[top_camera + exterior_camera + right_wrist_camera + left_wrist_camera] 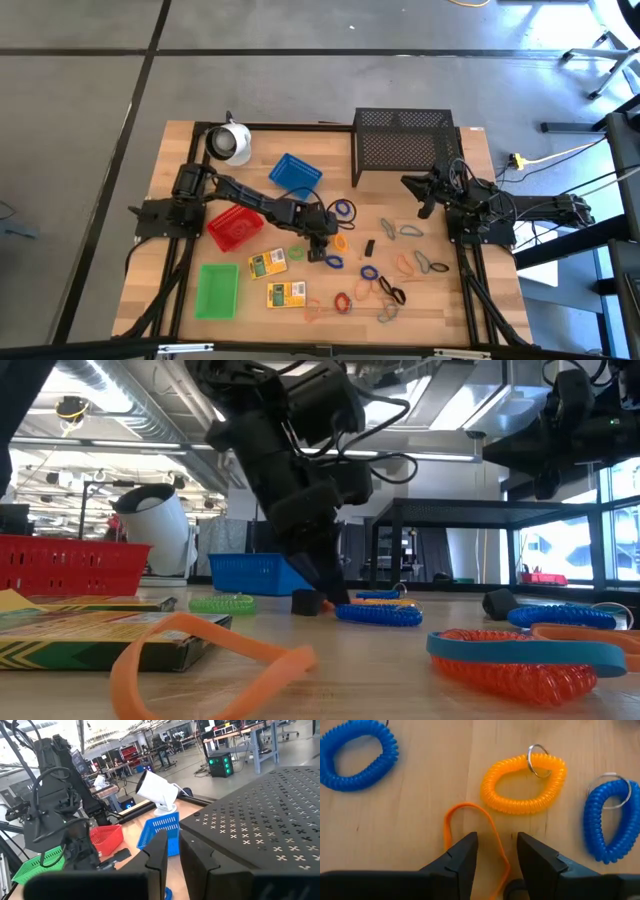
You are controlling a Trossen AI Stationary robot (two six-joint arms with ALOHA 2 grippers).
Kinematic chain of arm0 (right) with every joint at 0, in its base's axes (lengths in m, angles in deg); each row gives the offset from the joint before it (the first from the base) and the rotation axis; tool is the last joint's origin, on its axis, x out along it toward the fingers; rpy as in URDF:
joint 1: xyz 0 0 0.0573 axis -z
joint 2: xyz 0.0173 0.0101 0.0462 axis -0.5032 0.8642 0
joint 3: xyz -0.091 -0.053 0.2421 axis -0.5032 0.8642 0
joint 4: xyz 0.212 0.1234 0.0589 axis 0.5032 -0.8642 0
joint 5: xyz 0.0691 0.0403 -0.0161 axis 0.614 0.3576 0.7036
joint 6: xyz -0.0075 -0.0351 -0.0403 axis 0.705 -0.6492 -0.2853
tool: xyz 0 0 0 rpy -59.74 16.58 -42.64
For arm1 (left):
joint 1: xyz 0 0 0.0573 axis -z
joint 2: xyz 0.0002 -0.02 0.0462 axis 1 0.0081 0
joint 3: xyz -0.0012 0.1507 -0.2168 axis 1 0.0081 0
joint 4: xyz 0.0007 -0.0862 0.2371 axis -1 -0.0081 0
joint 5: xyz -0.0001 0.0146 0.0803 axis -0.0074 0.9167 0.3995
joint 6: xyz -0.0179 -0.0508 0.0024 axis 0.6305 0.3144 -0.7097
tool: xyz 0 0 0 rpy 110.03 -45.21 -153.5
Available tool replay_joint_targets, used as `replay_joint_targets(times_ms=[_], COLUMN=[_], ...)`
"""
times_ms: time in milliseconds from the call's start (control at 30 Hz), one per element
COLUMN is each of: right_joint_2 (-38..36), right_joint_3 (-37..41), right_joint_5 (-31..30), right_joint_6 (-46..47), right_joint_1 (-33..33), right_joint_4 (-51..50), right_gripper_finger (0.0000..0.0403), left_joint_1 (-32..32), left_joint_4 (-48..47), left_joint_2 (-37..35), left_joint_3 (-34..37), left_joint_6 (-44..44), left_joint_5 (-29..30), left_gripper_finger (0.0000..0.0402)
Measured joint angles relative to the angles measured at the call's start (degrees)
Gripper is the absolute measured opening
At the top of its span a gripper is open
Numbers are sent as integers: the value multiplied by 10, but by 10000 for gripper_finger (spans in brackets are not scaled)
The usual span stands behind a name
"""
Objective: Pick & Place Office Desk Supplies
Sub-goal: Put the orange rubber band into the blue bin
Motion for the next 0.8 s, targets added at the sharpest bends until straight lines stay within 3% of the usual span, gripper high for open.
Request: replay_joint_targets(times_ms=[300, 533, 800], right_joint_2=[0, 0, 0], right_joint_3=[0, 0, 0], right_joint_5=[0, 0, 0], right_joint_6=[0, -1, 0], right_joint_1=[0, 0, 0], right_joint_4=[-14, -24, -24], right_gripper_finger=[50, 50, 50], left_joint_1=[26, 21, -1], left_joint_4=[-1, -2, -10], left_joint_2=[1, 2, -23], left_joint_3=[0, 1, 1], left_joint_6=[-18, 24, 36], left_joint_5=[15, 41, 65], left_gripper_finger=[60, 8, 2])
